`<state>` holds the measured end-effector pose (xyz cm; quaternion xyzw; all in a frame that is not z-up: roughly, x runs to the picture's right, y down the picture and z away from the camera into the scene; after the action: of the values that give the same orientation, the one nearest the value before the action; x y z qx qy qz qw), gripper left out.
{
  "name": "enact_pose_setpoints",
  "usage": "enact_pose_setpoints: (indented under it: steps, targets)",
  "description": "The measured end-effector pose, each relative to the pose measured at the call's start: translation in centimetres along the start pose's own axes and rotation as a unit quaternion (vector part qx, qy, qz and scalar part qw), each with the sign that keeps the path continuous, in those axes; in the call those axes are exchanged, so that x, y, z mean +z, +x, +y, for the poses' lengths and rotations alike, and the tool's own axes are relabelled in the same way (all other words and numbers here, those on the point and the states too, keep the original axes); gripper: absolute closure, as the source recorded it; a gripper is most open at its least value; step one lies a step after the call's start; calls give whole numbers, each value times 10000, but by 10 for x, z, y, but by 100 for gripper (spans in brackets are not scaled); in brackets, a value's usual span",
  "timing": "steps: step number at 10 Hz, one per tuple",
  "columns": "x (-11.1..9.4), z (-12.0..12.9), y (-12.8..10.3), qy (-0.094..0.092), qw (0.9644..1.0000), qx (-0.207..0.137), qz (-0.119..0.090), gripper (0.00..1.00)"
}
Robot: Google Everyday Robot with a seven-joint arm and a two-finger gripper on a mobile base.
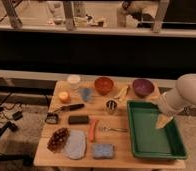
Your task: Place pepper in tray
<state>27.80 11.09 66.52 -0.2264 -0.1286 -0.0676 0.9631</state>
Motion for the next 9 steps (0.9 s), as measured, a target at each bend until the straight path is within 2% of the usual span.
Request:
enact_pose_setpoints:
  steps: [2, 5, 6, 7, 9]
  targets:
    - [-1, -1, -6, 121, 9995, -290, -102, 20]
    - [-1, 3, -21, 244, 9940, -981, -426, 20]
    - [-1, 4, -26, 269, 9910, -1195, -534, 20]
    - [-1, 5, -36, 306, 9852, -1534, -705, 20]
    - [0, 10, -47, 357, 9754, -1966, -926, 20]
